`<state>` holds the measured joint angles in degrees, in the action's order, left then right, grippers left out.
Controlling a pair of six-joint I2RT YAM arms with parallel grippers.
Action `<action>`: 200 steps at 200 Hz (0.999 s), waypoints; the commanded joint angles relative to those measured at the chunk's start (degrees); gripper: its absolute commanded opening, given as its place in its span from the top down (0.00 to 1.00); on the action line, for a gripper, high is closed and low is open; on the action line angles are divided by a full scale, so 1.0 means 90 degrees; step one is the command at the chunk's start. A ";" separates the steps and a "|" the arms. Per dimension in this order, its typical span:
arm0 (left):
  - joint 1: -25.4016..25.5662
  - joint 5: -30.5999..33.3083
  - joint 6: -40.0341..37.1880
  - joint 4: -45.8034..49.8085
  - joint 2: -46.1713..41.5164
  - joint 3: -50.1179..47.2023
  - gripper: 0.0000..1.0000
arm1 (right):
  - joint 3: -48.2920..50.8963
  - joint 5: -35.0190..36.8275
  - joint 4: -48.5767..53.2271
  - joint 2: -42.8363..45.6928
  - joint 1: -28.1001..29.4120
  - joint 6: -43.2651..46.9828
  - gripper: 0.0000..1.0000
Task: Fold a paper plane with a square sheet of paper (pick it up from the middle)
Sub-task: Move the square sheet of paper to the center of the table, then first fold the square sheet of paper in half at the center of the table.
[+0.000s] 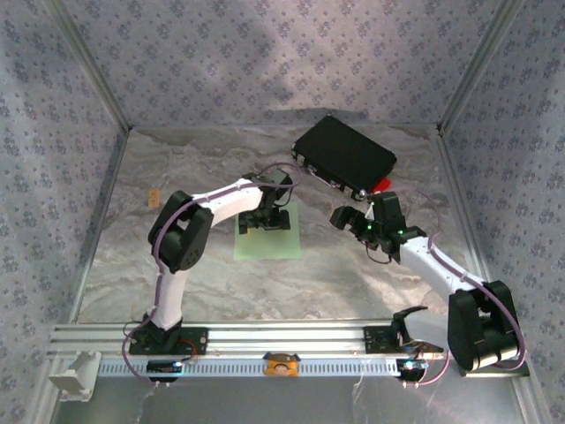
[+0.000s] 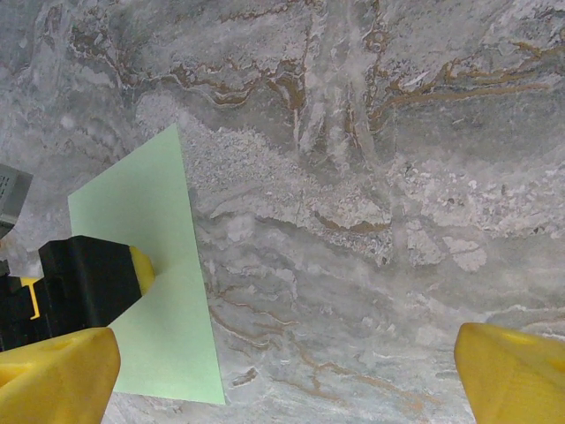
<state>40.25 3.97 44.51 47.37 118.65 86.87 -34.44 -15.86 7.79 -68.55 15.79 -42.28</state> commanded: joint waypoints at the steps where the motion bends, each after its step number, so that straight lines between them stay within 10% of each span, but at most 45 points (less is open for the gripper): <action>1: 0.0045 0.0131 0.0102 0.0353 0.0106 0.0259 0.00 | -0.0123 -0.0014 0.0140 -0.0039 0.0027 -0.0041 0.01; 200: -0.0109 -0.0142 -0.0434 0.0348 0.0657 0.0426 0.00 | -0.0060 -0.0061 0.0191 -0.0010 -0.0098 0.0020 0.01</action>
<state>39.77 3.90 42.46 49.45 122.39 92.25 -34.44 -15.88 8.45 -68.58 15.33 -42.24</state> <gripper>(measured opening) 0.997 0.991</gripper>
